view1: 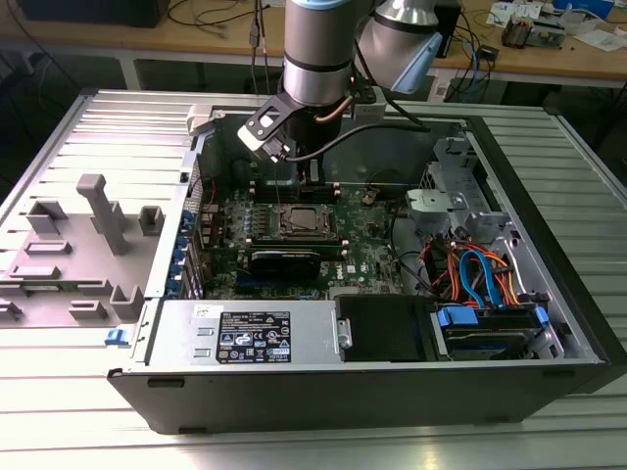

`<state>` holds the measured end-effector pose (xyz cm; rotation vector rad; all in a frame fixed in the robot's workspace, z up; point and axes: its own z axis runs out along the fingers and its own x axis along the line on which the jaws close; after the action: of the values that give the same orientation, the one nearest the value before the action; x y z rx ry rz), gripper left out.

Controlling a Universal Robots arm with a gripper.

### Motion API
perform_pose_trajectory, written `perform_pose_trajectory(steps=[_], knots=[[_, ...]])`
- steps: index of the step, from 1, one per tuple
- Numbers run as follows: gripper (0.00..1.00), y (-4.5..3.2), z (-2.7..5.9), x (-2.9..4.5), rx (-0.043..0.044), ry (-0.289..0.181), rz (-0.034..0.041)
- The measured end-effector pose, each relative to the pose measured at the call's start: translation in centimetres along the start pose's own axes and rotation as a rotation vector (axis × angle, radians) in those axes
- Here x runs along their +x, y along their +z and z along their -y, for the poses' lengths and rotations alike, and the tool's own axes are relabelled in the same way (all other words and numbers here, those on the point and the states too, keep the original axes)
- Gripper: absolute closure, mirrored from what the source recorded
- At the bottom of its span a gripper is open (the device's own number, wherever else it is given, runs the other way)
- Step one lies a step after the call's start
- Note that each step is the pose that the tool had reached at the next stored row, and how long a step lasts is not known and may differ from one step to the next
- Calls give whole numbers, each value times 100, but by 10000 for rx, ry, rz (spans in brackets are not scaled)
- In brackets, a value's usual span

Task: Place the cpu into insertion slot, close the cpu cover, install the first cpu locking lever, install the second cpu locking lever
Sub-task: 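Install the first cpu locking lever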

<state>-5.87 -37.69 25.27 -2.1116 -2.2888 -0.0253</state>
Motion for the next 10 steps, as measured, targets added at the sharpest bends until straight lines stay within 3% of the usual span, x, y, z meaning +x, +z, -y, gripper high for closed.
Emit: perform_pose_trajectory(steps=[10], knots=[[89, -26, 0, 1, 1, 0, 0]])
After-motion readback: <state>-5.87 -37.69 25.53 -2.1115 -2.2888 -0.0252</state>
